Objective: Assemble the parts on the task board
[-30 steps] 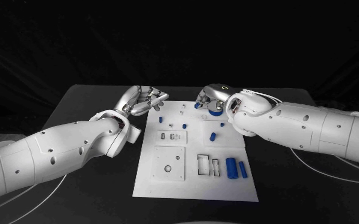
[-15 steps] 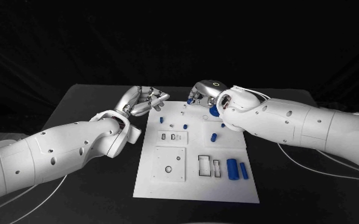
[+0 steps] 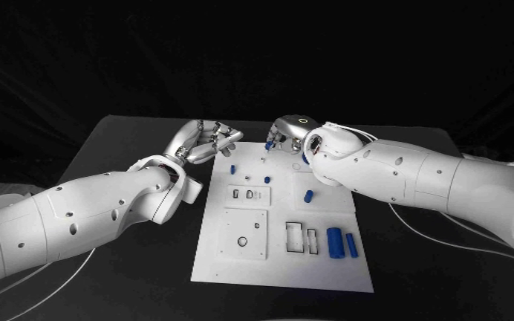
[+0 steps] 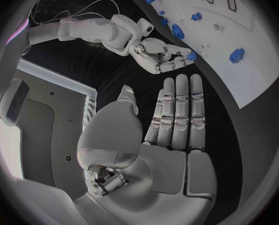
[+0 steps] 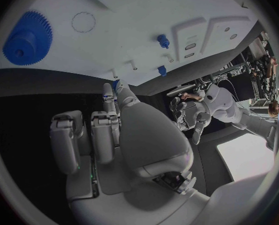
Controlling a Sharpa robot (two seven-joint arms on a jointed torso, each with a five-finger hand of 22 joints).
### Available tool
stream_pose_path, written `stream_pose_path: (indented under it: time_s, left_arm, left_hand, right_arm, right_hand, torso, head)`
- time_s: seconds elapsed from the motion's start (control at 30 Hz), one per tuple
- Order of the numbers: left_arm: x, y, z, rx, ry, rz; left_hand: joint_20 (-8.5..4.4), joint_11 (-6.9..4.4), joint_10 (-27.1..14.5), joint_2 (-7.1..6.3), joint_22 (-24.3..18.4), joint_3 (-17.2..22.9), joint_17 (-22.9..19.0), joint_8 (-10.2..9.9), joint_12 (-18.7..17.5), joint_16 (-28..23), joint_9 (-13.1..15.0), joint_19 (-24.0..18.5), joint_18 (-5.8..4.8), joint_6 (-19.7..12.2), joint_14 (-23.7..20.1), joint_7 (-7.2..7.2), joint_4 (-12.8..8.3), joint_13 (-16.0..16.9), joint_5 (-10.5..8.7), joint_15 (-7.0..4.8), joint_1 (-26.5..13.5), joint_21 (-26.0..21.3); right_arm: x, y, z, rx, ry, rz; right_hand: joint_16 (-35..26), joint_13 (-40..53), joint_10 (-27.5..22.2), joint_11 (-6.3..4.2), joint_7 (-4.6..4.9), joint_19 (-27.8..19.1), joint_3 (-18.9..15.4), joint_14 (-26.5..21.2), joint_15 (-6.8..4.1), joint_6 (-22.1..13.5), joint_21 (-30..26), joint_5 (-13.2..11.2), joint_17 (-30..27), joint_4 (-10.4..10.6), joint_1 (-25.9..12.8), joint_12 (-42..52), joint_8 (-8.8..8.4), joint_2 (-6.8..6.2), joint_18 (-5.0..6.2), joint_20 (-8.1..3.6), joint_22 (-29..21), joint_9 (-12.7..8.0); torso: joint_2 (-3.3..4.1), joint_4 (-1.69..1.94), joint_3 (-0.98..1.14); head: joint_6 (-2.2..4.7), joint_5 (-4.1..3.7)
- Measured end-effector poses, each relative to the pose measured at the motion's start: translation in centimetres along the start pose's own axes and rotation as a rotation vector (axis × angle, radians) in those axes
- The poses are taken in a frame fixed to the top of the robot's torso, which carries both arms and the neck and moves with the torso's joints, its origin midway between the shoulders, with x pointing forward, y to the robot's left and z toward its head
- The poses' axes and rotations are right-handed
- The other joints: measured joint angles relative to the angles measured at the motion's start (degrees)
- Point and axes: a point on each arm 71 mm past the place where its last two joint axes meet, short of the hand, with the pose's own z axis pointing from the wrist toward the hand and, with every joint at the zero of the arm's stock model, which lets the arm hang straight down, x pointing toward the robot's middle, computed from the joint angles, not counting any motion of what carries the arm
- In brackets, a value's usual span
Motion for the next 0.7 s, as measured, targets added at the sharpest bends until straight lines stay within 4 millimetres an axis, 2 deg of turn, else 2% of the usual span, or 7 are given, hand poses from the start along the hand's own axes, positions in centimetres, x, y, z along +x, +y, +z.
stream_pose_path:
  time_s: [0.2, 0.5, 0.7]
  left_arm:
    - [-0.30, -0.02, -0.09, -0.001, -0.004, 0.002]
    - [-0.34, -0.09, -0.05, 0.001, -0.004, 0.003]
    - [-0.32, -0.11, -0.02, 0.001, -0.004, 0.003]
  left_hand:
    - [0.00, 0.00, 0.00, 0.06, 0.00, 0.00, 0.00, 0.00, 0.00, 0.00, 0.00, 0.00, 0.00, 0.00, 0.00, 0.00, 0.00, 0.00, 0.00, 0.00, 0.06, 0.00]
    - [-0.21, 0.00, 0.00, 0.06, 0.00, -0.17, 0.06, -0.23, 0.00, -0.26, -0.01, -0.20, 0.00, 0.00, 0.00, 0.00, -0.17, 0.05, 0.00, 0.00, 0.06, 0.00]
    - [-0.21, 0.00, 0.00, 0.06, 0.00, -0.17, 0.12, -0.23, 0.00, -0.26, 0.01, -0.20, 0.00, 0.21, 0.00, -0.22, -0.17, 0.09, 0.00, 0.00, 0.06, 0.00]
  right_arm:
    - [0.24, -0.13, 0.27, 0.006, 0.013, -0.020]
    - [0.51, -0.14, 0.44, 0.008, 0.025, -0.032]
    - [0.56, -0.09, 0.68, 0.011, 0.027, -0.037]
  right_hand:
    - [0.00, 0.00, 0.00, 0.00, -0.01, 0.00, 0.15, 0.00, 0.00, -0.01, 0.00, 0.00, 0.00, -0.14, 0.00, 0.00, 0.00, -0.01, 0.00, 0.00, 0.00, 0.01]
    - [0.00, 0.00, 0.00, 0.00, -0.02, 0.00, 0.14, 0.00, 0.00, -0.01, 0.00, 0.00, 0.00, -0.14, 0.01, 0.00, -0.01, -0.01, 0.00, 0.00, -0.01, 0.02]
    - [0.00, 0.00, 0.00, 0.00, -0.02, 0.00, 0.14, 0.00, 0.00, -0.02, 0.00, -0.01, -0.01, -0.14, 0.07, 0.00, -0.04, -0.08, 0.00, 0.00, -0.01, 0.11]
  torso:
    - [0.17, 0.23, -0.09]
    - [0.18, 0.27, -0.09]
    - [0.14, 0.34, -0.09]
  head:
    - [-0.10, -0.08]
    - [-0.42, 0.00]
    - [-0.35, -0.22]
